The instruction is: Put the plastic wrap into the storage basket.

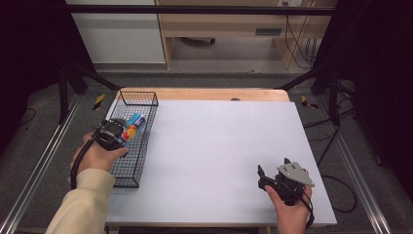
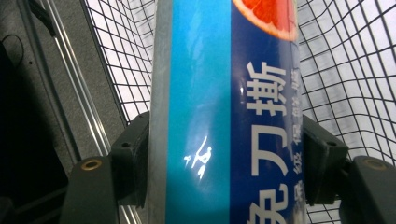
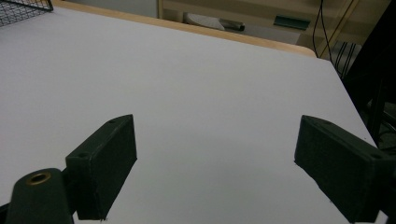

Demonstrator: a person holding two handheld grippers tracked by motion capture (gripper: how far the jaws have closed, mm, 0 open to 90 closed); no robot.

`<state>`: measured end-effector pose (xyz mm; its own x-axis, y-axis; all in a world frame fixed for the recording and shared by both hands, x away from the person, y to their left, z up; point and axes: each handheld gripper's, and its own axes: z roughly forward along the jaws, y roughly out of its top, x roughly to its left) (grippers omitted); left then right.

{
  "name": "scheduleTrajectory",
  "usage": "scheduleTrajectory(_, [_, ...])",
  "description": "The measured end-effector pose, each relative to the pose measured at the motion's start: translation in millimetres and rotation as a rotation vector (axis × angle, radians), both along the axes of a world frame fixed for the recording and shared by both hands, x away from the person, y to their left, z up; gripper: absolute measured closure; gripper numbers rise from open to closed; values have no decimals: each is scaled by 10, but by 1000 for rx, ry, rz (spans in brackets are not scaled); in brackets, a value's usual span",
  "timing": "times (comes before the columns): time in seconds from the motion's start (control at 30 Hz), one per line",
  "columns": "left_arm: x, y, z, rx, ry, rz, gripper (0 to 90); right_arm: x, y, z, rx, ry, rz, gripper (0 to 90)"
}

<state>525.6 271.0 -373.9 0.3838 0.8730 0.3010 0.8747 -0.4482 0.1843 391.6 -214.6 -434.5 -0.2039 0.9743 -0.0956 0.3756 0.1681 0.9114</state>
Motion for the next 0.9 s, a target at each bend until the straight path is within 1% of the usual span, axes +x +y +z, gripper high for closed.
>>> scheduleTrajectory(0.1, [12, -5, -21, 12, 9, -1, 319, 0, 0, 1, -1, -1, 1, 130])
scheduleTrajectory(0.2, [20, -5, -46, 13, 13, 3, 319, 1, 1, 0, -1, 0, 0, 130])
scheduleTrajectory(0.23, [23, -5, -51, 12, 20, 4, 319, 2, 1, 1, -2, -1, 1, 130])
scheduleTrajectory(0.43, [31, -25, -98, 36, 31, 0, 319, 1, 3, 0, -3, 2, 3, 130])
scheduleTrajectory(0.63, [27, -35, -122, 40, 29, 2, 319, 3, 2, 0, -3, 2, 3, 130])
scheduleTrajectory(0.73, [30, -40, -122, 49, 34, -4, 319, 3, 4, -1, -4, 3, 3, 130])
scheduleTrajectory(0.9, [31, -63, -139, 62, 30, -6, 319, 4, 4, -1, -5, 4, 4, 130])
